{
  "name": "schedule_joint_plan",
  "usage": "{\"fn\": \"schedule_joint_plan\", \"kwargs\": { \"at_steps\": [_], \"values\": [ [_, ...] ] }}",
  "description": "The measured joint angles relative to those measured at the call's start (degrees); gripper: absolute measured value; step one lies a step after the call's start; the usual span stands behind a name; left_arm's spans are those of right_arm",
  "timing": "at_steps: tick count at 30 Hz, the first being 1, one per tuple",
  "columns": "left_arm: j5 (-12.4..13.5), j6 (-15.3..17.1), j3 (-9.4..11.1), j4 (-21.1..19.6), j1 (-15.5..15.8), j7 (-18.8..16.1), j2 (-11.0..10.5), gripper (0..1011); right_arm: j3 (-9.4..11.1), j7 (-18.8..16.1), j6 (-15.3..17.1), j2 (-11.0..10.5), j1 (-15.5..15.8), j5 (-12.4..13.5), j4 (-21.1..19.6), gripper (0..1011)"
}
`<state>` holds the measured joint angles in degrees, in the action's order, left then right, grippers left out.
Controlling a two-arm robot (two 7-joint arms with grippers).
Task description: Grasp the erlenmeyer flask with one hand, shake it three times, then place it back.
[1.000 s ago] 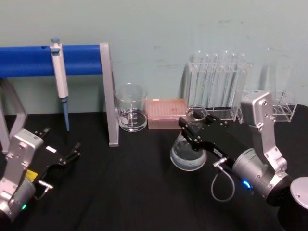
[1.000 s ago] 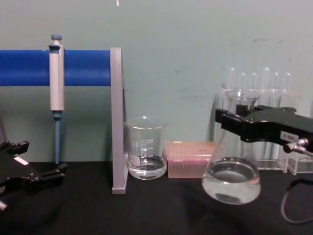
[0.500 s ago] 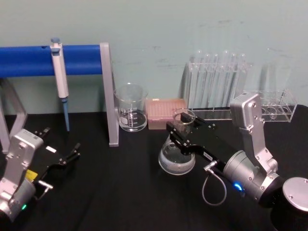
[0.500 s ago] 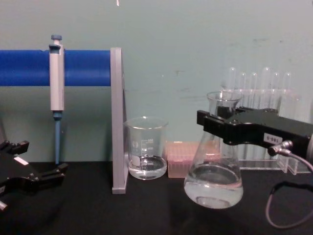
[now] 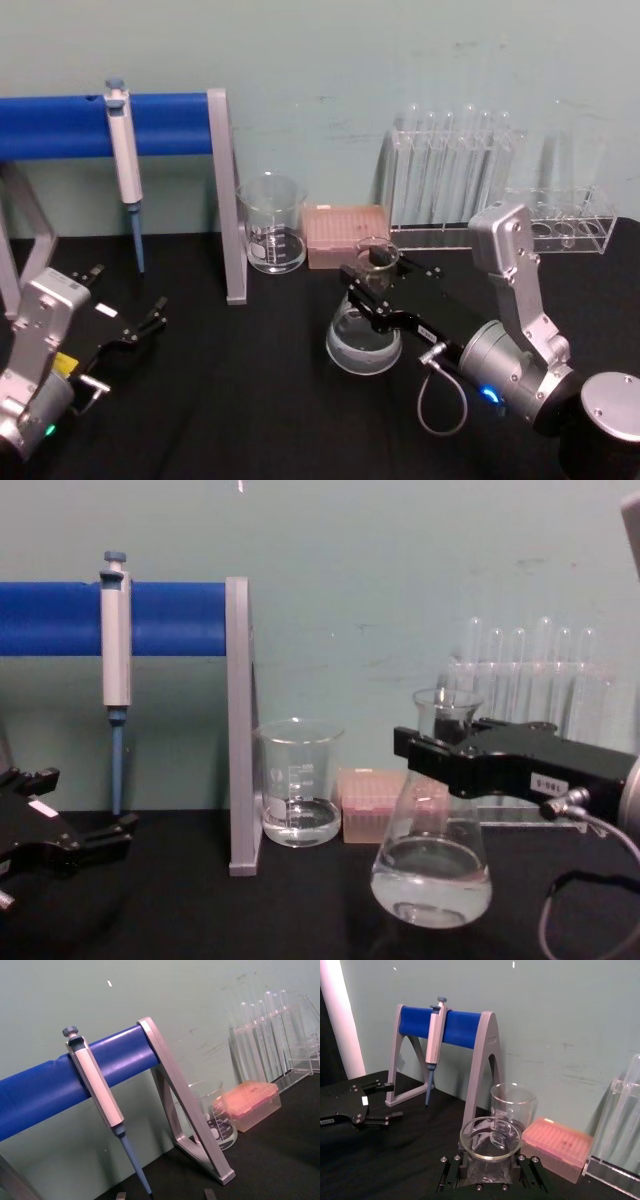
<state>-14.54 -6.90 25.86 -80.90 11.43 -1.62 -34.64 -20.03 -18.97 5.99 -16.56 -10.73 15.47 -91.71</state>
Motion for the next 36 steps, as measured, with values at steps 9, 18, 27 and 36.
{"fn": "schedule_joint_plan", "kwargs": {
  "at_steps": [9,18,27,36],
  "values": [
    [0.0,0.0,0.0,0.0,0.0,0.0,0.0,1001,-0.5,-0.4,-0.8,-0.2,-0.2,0.3,1.6,451],
    [0.0,0.0,0.0,0.0,0.0,0.0,0.0,1001,-1.2,-1.5,-1.5,-0.8,0.2,1.0,2.2,451],
    [0.0,0.0,0.0,0.0,0.0,0.0,0.0,1001,-1.8,-1.8,-1.7,-1.6,0.8,1.2,2.5,451],
    [0.0,0.0,0.0,0.0,0.0,0.0,0.0,1001,-2.3,-2.4,-2.8,-1.8,0.9,1.2,3.5,451]
  ]
}}
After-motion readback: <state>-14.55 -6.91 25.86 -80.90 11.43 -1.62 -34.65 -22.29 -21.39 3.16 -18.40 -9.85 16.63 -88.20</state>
